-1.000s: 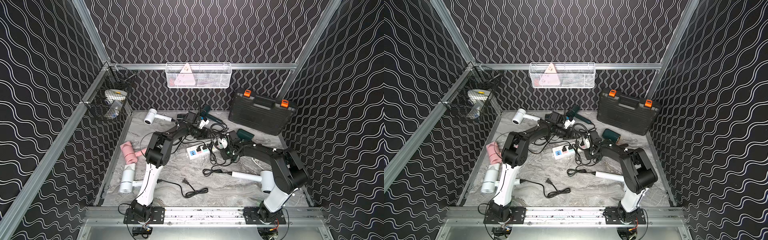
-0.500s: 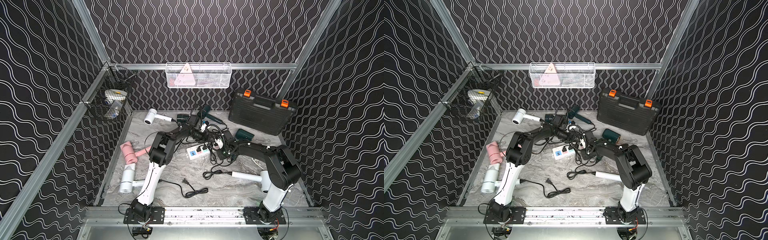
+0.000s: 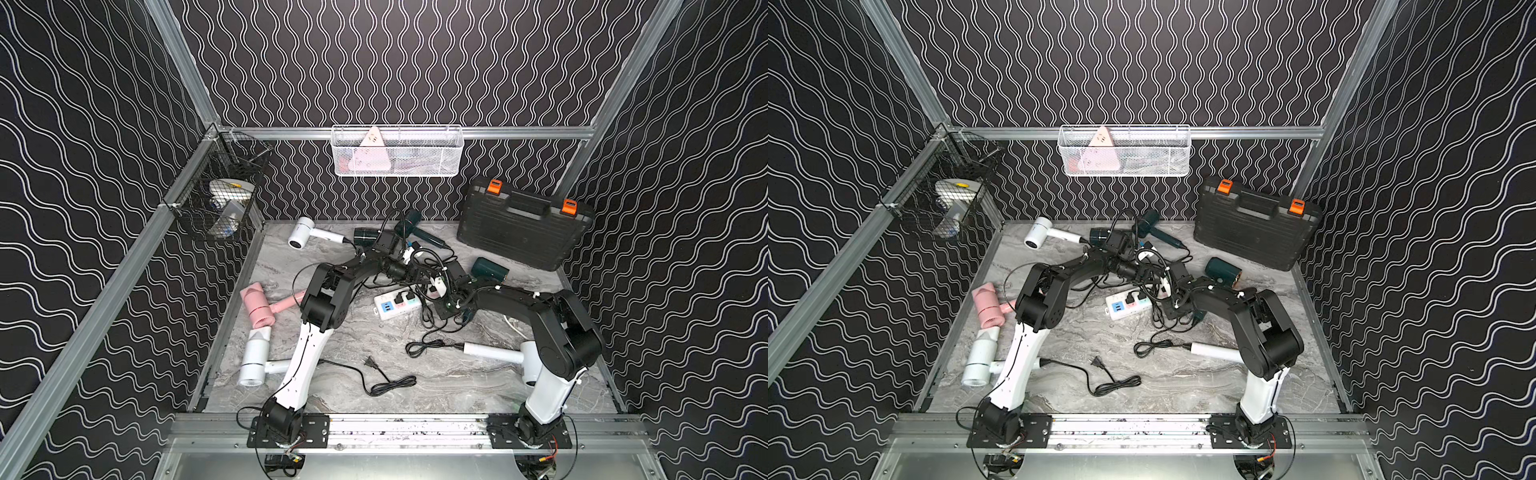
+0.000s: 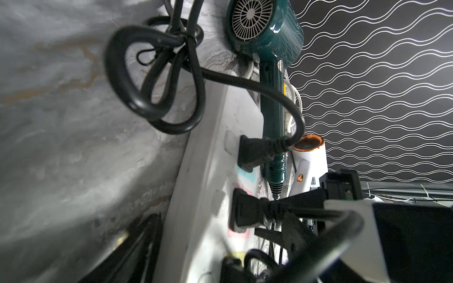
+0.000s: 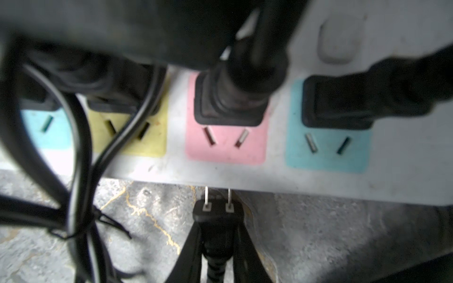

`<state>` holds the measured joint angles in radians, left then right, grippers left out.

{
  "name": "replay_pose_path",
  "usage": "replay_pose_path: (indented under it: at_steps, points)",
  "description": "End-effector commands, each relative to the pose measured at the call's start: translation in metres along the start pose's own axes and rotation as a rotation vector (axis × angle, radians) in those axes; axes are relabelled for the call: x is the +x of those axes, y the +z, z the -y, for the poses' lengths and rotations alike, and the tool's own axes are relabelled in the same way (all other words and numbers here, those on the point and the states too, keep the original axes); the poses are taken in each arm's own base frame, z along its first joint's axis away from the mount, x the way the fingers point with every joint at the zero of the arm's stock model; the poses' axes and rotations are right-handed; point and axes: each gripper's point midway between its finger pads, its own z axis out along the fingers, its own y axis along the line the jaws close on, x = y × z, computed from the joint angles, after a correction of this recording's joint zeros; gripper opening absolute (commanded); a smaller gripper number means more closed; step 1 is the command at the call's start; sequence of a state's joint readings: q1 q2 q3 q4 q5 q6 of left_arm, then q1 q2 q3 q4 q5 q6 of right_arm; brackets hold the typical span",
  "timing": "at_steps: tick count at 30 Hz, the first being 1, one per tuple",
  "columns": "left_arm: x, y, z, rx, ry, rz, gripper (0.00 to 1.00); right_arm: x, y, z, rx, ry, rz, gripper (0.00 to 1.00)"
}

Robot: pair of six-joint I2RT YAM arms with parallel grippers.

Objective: Charge the blow dryers
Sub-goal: Insert the plug into the socket.

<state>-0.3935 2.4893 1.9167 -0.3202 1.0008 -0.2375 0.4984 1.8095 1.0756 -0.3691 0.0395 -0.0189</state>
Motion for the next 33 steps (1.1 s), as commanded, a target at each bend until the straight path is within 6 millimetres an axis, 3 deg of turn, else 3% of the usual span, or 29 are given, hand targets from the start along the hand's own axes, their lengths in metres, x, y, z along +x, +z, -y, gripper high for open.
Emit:
replay_pose_path:
  at_steps: [1,11,24,25,33]
  points:
    - [0.008,0.005,0.004,0.032,-0.014,-0.027,0.81,-0.021,-0.006,0.004,0.027,-0.002,0.077,0.00]
    - [0.009,0.006,0.002,0.032,-0.015,-0.026,0.81,-0.028,-0.011,0.004,0.022,0.005,0.099,0.00]
    - [0.012,0.009,0.004,0.041,-0.011,-0.036,0.80,-0.031,-0.002,0.000,-0.003,0.005,0.084,0.00]
    - [0.013,0.010,0.005,0.043,-0.009,-0.039,0.80,-0.045,-0.009,0.000,-0.003,0.004,0.114,0.00]
    - [0.016,0.013,0.004,0.047,-0.011,-0.047,0.80,-0.053,-0.011,0.007,-0.010,0.011,0.101,0.00]
